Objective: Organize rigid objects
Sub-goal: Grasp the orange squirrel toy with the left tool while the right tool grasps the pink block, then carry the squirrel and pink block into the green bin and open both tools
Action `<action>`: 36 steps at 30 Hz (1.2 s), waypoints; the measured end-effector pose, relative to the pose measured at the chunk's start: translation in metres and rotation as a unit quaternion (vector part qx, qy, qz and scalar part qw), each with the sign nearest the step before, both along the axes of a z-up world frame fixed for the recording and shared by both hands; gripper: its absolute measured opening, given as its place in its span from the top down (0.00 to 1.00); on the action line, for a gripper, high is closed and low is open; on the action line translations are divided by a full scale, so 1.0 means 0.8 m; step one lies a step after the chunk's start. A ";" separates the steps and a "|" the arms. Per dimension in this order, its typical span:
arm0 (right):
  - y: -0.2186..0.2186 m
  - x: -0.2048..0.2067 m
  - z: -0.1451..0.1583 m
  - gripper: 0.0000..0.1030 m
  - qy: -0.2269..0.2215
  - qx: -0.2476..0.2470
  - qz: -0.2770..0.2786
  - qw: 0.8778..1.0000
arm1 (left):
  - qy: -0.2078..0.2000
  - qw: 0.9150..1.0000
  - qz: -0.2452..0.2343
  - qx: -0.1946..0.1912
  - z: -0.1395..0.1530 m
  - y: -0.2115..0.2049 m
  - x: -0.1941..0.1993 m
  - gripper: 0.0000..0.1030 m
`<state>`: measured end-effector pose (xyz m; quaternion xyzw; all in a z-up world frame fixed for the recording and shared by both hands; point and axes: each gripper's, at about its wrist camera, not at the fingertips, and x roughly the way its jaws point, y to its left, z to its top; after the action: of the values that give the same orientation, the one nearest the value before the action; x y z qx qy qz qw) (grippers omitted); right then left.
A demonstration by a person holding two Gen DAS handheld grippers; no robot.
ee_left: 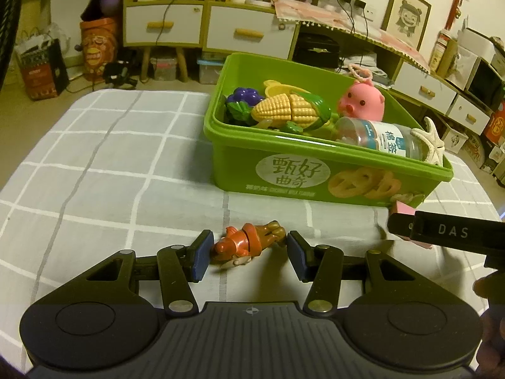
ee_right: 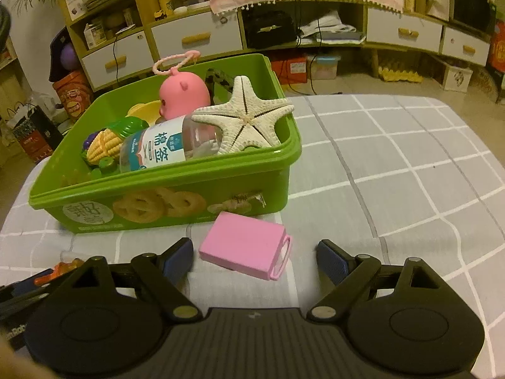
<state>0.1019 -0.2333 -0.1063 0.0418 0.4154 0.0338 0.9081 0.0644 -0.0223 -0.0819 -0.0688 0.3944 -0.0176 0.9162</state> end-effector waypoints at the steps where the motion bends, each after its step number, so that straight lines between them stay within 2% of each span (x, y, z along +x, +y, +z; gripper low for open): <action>1: 0.001 0.000 0.000 0.43 -0.002 -0.002 0.000 1.000 | 0.000 1.000 -0.001 0.001 0.000 0.000 0.000 0.46; 5: 0.007 -0.003 0.000 0.52 -0.009 -0.021 0.008 1.000 | 0.000 1.000 -0.002 0.000 0.000 0.001 -0.001 0.46; 9: 0.015 -0.009 0.001 0.66 -0.011 -0.047 0.034 0.998 | -0.004 1.000 -0.014 0.011 0.002 -0.001 -0.002 0.46; 12: 0.016 -0.013 0.002 0.66 -0.011 -0.041 0.048 0.998 | -0.004 1.000 -0.016 0.010 0.003 0.000 -0.004 0.46; 18: 0.007 -0.019 0.009 0.67 -0.002 0.015 0.062 0.998 | -0.014 1.000 -0.024 0.002 0.013 0.001 -0.008 0.46; 19: 0.005 -0.019 0.011 0.67 0.000 0.025 0.064 0.998 | -0.016 1.000 -0.025 0.002 0.015 0.001 -0.009 0.66; 27: -0.011 -0.026 0.026 0.67 0.010 0.100 0.061 0.993 | -0.013 0.999 -0.038 0.000 0.020 0.003 -0.012 0.67; 36: -0.030 -0.028 0.042 0.67 0.024 0.189 0.036 0.981 | -0.021 0.999 -0.038 -0.019 0.030 0.010 -0.014 0.71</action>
<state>0.0791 -0.2569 -0.0730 0.1988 0.4242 0.1431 0.8718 0.0534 -0.0142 -0.0576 -0.0712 0.3774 -0.0616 0.9213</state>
